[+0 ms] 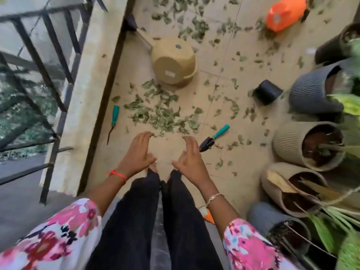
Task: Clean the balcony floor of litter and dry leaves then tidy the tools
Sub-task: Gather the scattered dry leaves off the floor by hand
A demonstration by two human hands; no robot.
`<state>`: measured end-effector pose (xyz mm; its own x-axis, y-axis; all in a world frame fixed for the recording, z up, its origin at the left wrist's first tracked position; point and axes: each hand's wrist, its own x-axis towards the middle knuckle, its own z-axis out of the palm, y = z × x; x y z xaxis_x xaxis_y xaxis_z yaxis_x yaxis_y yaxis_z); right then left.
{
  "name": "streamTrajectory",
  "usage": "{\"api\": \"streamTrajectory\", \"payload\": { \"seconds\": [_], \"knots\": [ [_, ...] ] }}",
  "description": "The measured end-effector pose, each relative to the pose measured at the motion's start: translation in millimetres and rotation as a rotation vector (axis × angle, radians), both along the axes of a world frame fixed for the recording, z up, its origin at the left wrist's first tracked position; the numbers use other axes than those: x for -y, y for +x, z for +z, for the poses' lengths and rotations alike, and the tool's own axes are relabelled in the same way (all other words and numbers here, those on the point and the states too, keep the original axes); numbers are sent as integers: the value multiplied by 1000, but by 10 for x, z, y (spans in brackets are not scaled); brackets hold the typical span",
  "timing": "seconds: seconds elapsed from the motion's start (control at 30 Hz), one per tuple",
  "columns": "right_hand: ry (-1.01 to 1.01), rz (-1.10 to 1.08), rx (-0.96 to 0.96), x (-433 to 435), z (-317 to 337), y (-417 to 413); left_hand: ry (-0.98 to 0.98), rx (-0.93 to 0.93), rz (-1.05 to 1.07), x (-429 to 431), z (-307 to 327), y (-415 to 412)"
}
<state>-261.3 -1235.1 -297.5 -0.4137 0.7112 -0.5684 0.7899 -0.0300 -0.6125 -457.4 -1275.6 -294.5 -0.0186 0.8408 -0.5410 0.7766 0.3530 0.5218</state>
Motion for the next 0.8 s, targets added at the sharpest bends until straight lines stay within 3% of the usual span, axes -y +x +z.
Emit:
{"api": "streamTrajectory", "payload": {
  "seconds": [0.23,0.37,0.5,0.63,0.8],
  "knots": [
    [142,487,138,-25,-2090,-261,40,28,-135,-7,-2131,-341],
    [279,400,167,85,-3395,-427,73,41,-165,2,-3287,-599],
    [501,366,180,118,-4510,-587,264,96,-120,71,-4185,-736],
    [761,319,115,78,-4917,-762,436,179,1,33,-4609,-786],
    [756,98,187,0,-4916,-934,554,230,98,-116,-4798,-862]
  ]
}}
